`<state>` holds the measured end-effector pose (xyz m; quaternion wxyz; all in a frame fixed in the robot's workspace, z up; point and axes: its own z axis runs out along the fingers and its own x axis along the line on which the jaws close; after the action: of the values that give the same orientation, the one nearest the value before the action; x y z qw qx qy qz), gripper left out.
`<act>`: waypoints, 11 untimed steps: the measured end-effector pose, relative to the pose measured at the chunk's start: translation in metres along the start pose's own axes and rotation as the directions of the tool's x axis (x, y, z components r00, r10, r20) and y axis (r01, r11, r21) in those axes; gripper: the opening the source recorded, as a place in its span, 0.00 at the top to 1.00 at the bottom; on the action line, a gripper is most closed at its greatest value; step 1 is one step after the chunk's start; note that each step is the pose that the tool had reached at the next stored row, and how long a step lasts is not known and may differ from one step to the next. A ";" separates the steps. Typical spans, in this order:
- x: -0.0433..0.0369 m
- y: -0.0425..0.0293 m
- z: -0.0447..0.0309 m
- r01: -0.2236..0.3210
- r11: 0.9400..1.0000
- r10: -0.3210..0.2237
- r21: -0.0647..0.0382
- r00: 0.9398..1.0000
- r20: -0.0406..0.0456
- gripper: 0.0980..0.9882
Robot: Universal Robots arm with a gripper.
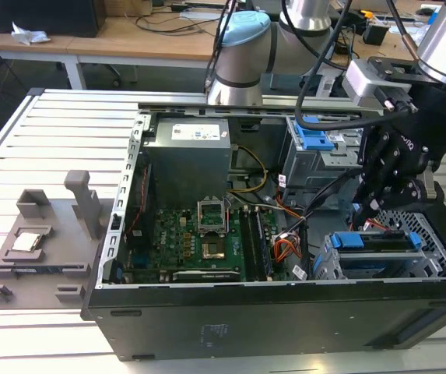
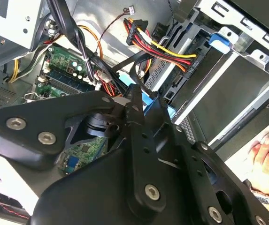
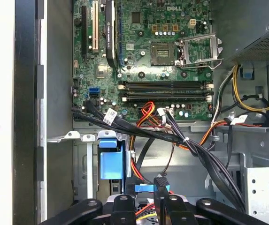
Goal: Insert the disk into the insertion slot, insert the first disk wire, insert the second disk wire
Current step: 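Insert the second disk wire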
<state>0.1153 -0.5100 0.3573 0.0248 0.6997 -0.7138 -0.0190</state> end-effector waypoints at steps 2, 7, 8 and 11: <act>0.0000 0.0000 0.0000 -0.001 1.000 0.001 0.000 1.000 0.000 0.77; 0.0000 0.0000 0.0004 -0.077 0.997 0.077 -0.001 0.997 0.005 0.77; 0.0000 0.0000 0.0005 -0.092 0.996 0.092 -0.001 0.996 0.006 0.77; 0.0000 -0.0001 0.0013 -0.153 0.988 0.153 -0.002 0.988 0.009 0.77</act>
<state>0.1154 -0.5100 0.3560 0.0235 0.6429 -0.7653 -0.0207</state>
